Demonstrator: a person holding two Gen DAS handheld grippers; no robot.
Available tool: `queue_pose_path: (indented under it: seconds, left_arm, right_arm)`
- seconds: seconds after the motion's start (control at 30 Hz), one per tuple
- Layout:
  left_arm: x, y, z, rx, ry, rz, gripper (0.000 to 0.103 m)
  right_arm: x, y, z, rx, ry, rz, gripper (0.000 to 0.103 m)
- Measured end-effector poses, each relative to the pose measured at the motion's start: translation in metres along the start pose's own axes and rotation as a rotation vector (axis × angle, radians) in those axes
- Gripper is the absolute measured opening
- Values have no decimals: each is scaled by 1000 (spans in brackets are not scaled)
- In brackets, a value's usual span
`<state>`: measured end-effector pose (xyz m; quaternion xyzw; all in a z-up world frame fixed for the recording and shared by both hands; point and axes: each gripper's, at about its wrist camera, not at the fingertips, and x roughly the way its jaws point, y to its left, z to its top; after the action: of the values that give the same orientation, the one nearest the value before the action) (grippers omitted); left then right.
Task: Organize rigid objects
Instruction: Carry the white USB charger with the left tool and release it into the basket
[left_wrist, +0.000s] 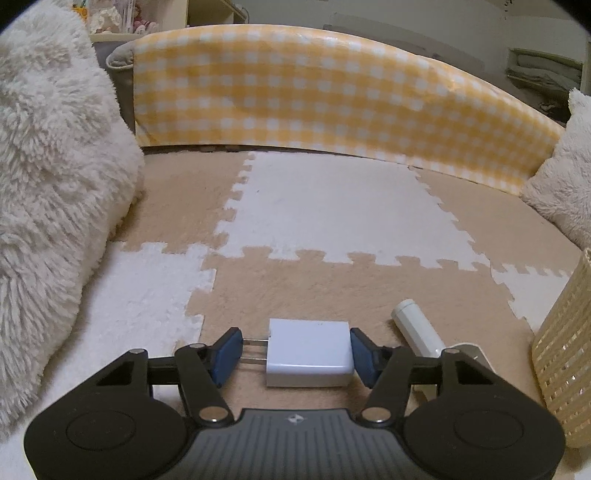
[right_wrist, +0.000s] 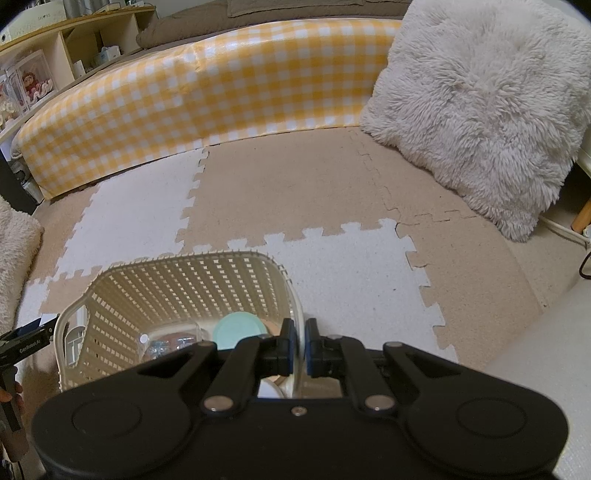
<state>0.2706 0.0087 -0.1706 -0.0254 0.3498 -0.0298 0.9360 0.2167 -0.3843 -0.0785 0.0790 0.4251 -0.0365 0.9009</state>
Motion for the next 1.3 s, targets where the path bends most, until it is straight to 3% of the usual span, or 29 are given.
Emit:
queue_pose_path:
  seconds: [0.37, 0.6, 0.8, 1.03, 1.3]
  left_arm:
    - [-38, 0, -3, -51, -54, -52, 63]
    - [-78, -18, 16, -96, -127, -154, 63]
    - [-102, -53, 27, -101, -138, -300, 63]
    - [-116, -111, 33, -34, -121, -450, 63]
    - [-102, -171, 28, 43, -34, -497, 63]
  right_arm:
    - [0, 0, 0, 3, 1, 1, 5]
    - [0, -1, 0, 8, 1, 4, 5]
    - [0, -2, 0, 8, 1, 4, 5]
    - [0, -2, 0, 8, 0, 6, 5]
    - [0, -3, 0, 12, 1, 7, 5]
